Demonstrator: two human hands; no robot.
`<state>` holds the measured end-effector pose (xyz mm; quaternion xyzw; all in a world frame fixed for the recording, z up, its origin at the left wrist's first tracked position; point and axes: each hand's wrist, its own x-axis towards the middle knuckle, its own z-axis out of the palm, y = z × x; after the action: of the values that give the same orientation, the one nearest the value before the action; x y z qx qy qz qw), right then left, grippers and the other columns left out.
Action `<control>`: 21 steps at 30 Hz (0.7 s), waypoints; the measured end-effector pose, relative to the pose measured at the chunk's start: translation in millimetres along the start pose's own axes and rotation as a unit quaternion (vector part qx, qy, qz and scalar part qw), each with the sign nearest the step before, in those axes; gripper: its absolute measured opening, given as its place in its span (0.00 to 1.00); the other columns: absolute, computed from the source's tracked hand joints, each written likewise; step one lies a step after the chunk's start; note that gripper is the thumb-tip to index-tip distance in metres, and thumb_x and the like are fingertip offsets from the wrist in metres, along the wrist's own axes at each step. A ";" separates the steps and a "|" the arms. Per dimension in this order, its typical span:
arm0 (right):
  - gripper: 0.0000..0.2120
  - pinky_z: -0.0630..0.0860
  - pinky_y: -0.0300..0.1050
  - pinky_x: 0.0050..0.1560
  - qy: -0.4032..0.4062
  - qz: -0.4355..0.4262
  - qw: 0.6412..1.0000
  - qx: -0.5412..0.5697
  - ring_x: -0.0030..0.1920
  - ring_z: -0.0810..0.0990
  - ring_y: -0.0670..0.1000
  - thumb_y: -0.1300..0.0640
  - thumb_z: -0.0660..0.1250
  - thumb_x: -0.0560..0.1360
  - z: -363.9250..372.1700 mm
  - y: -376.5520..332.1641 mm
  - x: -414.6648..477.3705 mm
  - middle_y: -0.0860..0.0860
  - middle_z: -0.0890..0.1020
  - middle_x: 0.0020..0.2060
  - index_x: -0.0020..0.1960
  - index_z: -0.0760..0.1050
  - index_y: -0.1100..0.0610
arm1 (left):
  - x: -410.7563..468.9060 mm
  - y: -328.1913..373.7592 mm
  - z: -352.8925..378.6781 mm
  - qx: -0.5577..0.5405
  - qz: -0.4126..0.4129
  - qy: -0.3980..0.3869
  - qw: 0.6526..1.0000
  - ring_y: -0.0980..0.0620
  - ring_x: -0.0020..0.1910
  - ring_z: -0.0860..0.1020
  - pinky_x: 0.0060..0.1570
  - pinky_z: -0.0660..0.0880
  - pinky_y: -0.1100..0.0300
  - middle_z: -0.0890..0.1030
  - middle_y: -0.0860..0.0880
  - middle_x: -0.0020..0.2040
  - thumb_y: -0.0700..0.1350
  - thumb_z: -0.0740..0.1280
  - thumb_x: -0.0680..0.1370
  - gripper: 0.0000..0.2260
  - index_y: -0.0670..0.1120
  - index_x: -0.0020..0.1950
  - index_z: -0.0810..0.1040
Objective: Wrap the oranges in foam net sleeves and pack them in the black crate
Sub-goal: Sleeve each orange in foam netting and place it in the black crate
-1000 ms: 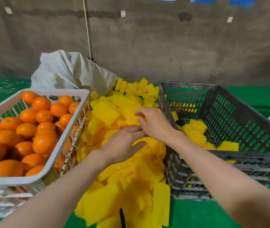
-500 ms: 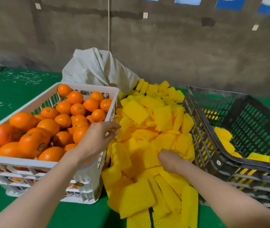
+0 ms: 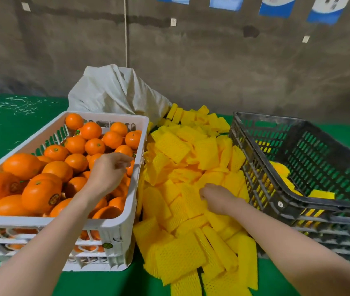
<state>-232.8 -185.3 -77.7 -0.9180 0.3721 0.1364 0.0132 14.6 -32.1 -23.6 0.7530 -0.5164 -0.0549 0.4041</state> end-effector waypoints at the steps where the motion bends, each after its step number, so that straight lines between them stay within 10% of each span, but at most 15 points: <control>1: 0.15 0.70 0.50 0.54 0.026 -0.008 0.999 0.019 0.60 0.73 0.60 0.64 0.61 0.76 -6.1 -2.1 0.5 0.58 0.70 0.61 0.62 0.71 0.57 | 2.8 -1.1 -1.2 -0.007 -0.014 0.005 1.000 0.48 0.49 0.79 0.42 0.73 0.63 0.81 0.40 0.54 0.27 0.58 0.76 0.16 0.38 0.58 0.79; 7: 0.16 0.69 0.48 0.59 0.195 -0.080 0.965 0.159 0.60 0.74 0.56 0.59 0.64 0.76 -36.0 -22.8 -4.2 0.55 0.74 0.60 0.63 0.72 0.53 | 21.7 -18.6 -4.1 0.005 -0.127 0.039 0.991 0.42 0.61 0.76 0.48 0.75 0.57 0.77 0.39 0.63 0.27 0.61 0.75 0.20 0.38 0.65 0.74; 13: 0.08 0.60 0.43 0.38 0.286 -0.110 0.916 0.259 0.38 0.68 0.50 0.61 0.66 0.75 -57.0 -45.8 -12.5 0.57 0.79 0.49 0.54 0.72 0.60 | 21.3 -36.1 1.7 0.246 -0.216 -0.197 0.924 0.40 0.59 0.73 0.53 0.76 0.54 0.64 0.40 0.68 0.48 0.78 0.67 0.34 0.49 0.68 0.66; 21: 0.05 0.70 0.49 0.49 0.344 -0.168 0.897 0.219 0.49 0.69 0.52 0.59 0.69 0.73 -71.7 -52.1 -27.8 0.54 0.72 0.52 0.47 0.77 0.59 | 12.5 -21.0 -8.6 -0.124 -0.077 -0.017 0.989 0.53 0.59 0.70 0.45 0.72 0.62 0.68 0.54 0.65 0.36 0.79 0.64 0.40 0.58 0.70 0.65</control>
<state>-198.8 -137.8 -5.5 -0.9305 0.2138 -0.2772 0.1083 40.0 -34.7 -27.6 0.7334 -0.4528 -0.1625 0.4803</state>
